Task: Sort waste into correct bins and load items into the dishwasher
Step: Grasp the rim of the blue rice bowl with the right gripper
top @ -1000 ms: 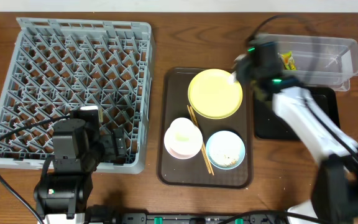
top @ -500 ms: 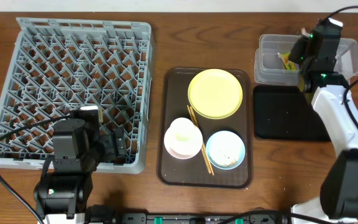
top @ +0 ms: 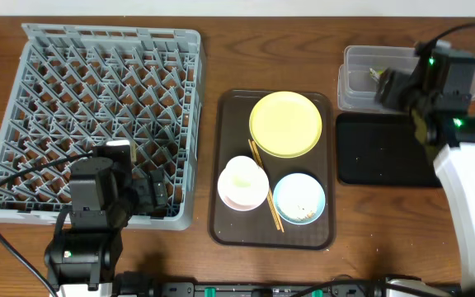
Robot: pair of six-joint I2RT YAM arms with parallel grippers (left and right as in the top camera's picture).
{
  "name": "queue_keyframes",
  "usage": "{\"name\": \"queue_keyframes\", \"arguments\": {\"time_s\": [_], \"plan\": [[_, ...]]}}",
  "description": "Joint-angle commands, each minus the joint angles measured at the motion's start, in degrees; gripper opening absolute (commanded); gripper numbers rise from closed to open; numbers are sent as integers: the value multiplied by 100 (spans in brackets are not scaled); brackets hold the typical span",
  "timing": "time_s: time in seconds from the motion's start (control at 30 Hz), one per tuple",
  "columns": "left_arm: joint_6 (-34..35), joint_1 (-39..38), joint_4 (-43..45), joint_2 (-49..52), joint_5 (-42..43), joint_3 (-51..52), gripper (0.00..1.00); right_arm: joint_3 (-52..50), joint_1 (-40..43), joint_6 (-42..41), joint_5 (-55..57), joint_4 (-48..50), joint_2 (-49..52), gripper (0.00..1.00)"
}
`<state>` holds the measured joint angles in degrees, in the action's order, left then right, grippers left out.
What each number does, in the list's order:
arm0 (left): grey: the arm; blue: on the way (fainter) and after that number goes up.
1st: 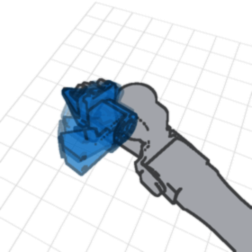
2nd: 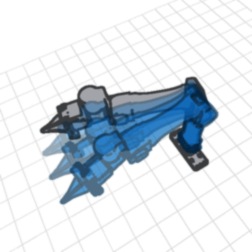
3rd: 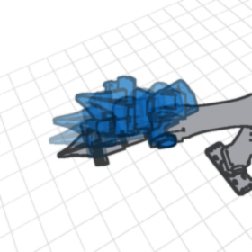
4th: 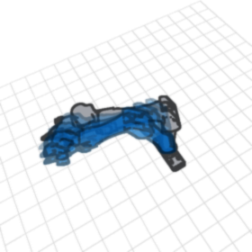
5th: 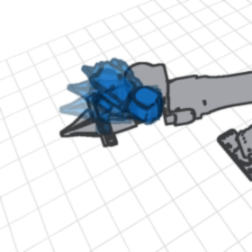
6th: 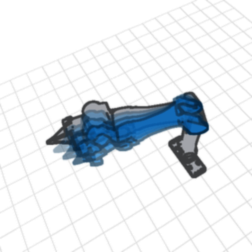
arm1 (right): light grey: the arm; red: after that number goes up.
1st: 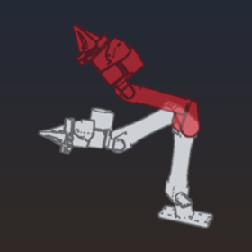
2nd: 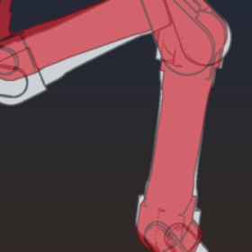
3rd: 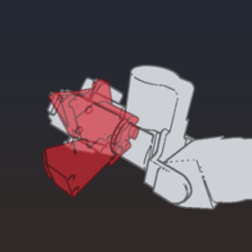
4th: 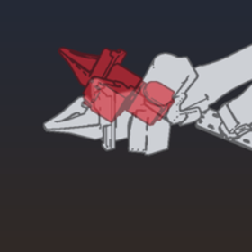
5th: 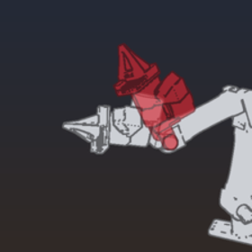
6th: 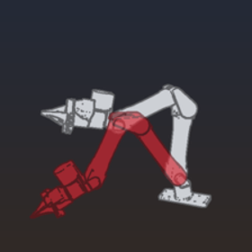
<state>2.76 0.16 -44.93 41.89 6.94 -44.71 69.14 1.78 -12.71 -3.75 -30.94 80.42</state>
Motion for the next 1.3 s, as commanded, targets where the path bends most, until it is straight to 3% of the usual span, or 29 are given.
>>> {"name": "queue_keyframes", "arguments": {"time_s": [0.0, 0.13, 0.4, 0.6, 0.8, 0.93, 1.17, 1.27], "plan": [[7, -9, -4, -7, 13, -101, 93, 17, -398, 164, -1408, -1198, -175, 77], [7, -9, -7, -9, 13, -101, 93, -70, -1021, 236, -1469, -2315, -155, 75], [7, -9, -9, -7, 13, -101, 93, -494, -2492, -94, -1032, -2966, -155, 70], [7, -9, -15, -7, 13, -101, 93, -1182, -3541, -754, -328, -2490, -155, 68], [7, -9, -140, -7, 13, -94, 93, -1845, -4256, -916, -76, -1563, -138, 52], [7, -9, -153, -7, 13, -90, 93, -2050, -4621, -1062, 352, -1156, -9, 46], [7, -9, -153, -7, 13, -90, 93, -2074, -4918, -1095, 396, -780, 505, 45], [7, -9, -155, -7, 13, -90, 93, -2074, -5023, -1215, 396, -706, 787, 38]]}}
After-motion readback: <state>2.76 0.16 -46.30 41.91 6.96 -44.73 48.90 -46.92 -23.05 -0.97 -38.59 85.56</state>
